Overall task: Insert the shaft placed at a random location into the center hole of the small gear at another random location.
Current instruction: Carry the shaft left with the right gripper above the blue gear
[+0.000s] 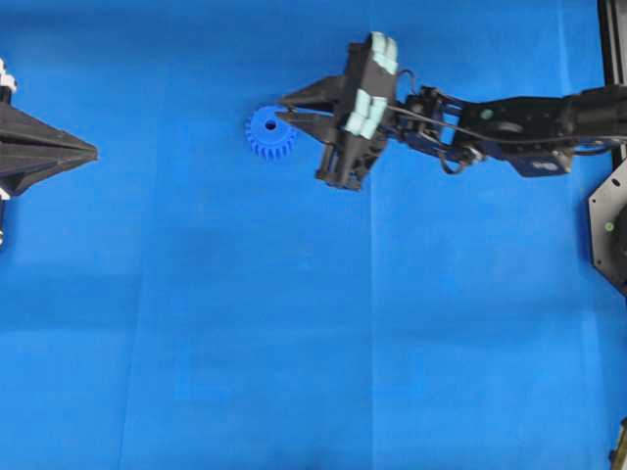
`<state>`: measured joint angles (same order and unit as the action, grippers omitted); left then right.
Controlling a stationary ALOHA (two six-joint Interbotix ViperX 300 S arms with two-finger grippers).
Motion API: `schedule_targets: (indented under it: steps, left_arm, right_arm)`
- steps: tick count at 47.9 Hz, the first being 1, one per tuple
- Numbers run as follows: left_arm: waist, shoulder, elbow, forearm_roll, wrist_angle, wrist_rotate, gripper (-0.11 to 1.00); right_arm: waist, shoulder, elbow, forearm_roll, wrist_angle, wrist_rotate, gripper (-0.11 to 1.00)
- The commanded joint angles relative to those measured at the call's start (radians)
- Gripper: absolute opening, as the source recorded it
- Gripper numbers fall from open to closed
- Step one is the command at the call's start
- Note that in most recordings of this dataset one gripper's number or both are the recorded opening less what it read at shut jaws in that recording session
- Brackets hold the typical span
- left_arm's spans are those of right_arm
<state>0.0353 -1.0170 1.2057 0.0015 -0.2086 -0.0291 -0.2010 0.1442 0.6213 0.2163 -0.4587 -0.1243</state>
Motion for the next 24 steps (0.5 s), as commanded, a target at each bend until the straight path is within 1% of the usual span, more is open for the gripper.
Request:
schedule_targets:
  steps: [1,9,24]
  left_arm:
    - [0.002,0.005,-0.009,0.0,-0.005,-0.002,0.0]
    - [0.002,0.003,-0.008,0.0,0.0,-0.003,0.0]
    - [0.002,0.003,-0.005,0.002,0.005,-0.002,0.0]
  right_arm:
    - [-0.006,0.006,-0.063,-0.003,0.005,-0.005,0.02]
    - [-0.015,0.026,-0.095,-0.003,0.018,-0.008,0.02]
    - [-0.017,0.029,-0.092,-0.002,0.02,-0.005,0.02]
